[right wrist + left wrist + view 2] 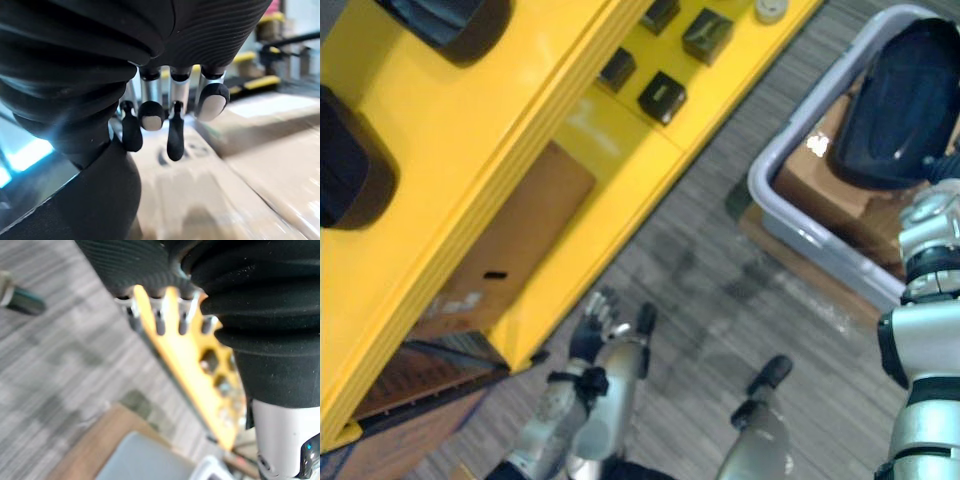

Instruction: Walk over and take plastic housings, then place them on the shelf

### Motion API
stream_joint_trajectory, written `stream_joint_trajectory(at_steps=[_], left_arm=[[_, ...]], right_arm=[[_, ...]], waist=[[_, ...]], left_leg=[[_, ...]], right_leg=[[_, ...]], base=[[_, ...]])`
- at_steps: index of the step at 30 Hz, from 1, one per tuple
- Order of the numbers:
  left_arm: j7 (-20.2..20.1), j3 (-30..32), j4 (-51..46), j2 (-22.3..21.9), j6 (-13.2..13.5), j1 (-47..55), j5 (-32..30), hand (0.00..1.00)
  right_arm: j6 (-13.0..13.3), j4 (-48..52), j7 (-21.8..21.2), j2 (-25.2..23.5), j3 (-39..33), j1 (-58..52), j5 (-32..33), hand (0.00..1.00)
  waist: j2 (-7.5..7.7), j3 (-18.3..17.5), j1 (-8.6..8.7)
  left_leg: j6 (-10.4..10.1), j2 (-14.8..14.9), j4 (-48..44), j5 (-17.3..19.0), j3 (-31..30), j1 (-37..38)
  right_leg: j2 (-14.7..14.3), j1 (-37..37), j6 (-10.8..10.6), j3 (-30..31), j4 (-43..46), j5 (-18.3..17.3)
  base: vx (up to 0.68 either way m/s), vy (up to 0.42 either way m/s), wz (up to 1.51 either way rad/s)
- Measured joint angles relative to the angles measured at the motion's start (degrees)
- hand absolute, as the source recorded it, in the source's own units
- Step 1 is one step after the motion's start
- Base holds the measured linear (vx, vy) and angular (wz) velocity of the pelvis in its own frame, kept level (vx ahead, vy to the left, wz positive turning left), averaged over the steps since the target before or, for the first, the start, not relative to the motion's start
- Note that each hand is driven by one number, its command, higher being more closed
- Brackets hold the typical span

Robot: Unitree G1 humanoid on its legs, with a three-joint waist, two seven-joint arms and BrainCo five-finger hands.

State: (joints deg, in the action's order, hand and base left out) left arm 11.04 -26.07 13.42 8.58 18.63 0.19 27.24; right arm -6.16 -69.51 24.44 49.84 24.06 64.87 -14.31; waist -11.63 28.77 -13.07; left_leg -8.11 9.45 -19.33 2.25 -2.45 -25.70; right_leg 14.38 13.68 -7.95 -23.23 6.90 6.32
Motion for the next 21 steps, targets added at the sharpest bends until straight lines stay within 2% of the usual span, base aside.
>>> stream_joint_trajectory(at_steps=[2, 5, 8, 9, 11, 14, 18, 21], left_arm=[[0.0, 1.1, -1.0, 0.0, 0.1, -0.1, 0.0, 0.00], [0.0, 1.5, -1.4, 0.4, 0.2, -0.1, -0.1, 0.00], [0.0, 2.4, -2.2, 0.5, 0.2, -0.1, -0.4, 0.00], [0.0, 2.8, -2.7, 0.5, 0.2, -0.2, -0.9, 0.00], [0.0, 2.8, -3.5, 1.2, 0.2, -0.8, -1.4, 0.00], [0.1, 3.0, -3.6, 2.5, 0.2, -4.3, -3.2, 0.00], [0.2, 3.0, -3.4, 3.9, 0.2, -11.9, -5.4, 0.00], [0.2, 3.0, -1.8, 4.0, -0.1, -17.6, -5.6, 0.00]], right_arm=[[1.1, 2.0, 0.0, -0.2, 0.5, -0.9, 0.0, 1.00], [1.4, 4.8, 0.0, -0.7, 1.9, -1.6, 0.0, 1.00], [2.3, 7.4, -0.7, -1.4, 2.5, -2.8, 0.0, 1.00], [2.7, 8.5, -0.9, -1.8, 2.6, -3.8, 0.1, 1.00], [3.2, 8.6, -1.4, -2.7, 2.5, -4.5, 0.4, 1.00], [3.4, 9.4, -2.0, -3.8, 2.2, -6.6, 0.9, 1.00], [4.0, 10.1, 0.9, -8.4, -1.7, -7.7, 2.3, 1.00], [4.3, 10.2, 3.0, -10.1, -2.6, -7.9, 2.3, 1.00]], waist=[[0.38, 0.3, 0.66], [1.38, 0.3, 1.22], [2.94, 0.3, 1.49], [3.26, 0.2, 2.14], [3.73, 0.1, 3.06], [4.14, -0.1, 3.27], [5.35, -0.7, 4.57], [6.26, -1.2, 5.21]], left_leg=[[-0.3, 0.3, 1.1, -0.4, 0.0, 0.9], [-0.7, 1.1, 2.2, -0.7, 0.3, 2.0], [-1.0, 1.7, 3.9, -1.3, 1.8, 3.8], [-1.0, 1.7, 3.9, -1.3, 1.9, 4.0], [-1.0, 1.7, 3.9, -1.3, 1.9, 4.1], [-1.0, 1.8, 4.0, -1.3, 2.5, 4.6], [-0.9, 1.9, 4.2, -1.5, 3.4, 4.6], [-0.8, 1.9, 5.0, -2.1, 4.1, 4.7]], right_leg=[[-0.4, -0.7, 0.1, 0.0, -0.6, 0.2], [-1.2, -1.0, 0.2, 0.2, -0.7, 0.2], [-1.5, -1.1, 0.5, 1.4, -1.1, 0.4], [-1.5, -1.4, 0.5, 1.4, -1.2, 0.4], [-1.5, -1.5, 0.5, 1.4, -1.3, 0.4], [-1.6, -1.6, 0.7, 2.0, -1.4, 0.5], [-1.7, -0.9, 0.9, 3.0, -1.7, 1.1], [-1.7, -0.6, 1.0, 3.4, -2.7, 1.9]], base=[[0.02, -0.023, -0.04], [0.02, -0.035, -0.09], [0.02, -0.020, -0.17], [0.02, -0.010, -0.11], [0.00, 0.005, -0.02], [-0.02, 0.008, -0.08], [-0.02, 0.012, -0.10], [-0.01, 0.004, -0.10]])
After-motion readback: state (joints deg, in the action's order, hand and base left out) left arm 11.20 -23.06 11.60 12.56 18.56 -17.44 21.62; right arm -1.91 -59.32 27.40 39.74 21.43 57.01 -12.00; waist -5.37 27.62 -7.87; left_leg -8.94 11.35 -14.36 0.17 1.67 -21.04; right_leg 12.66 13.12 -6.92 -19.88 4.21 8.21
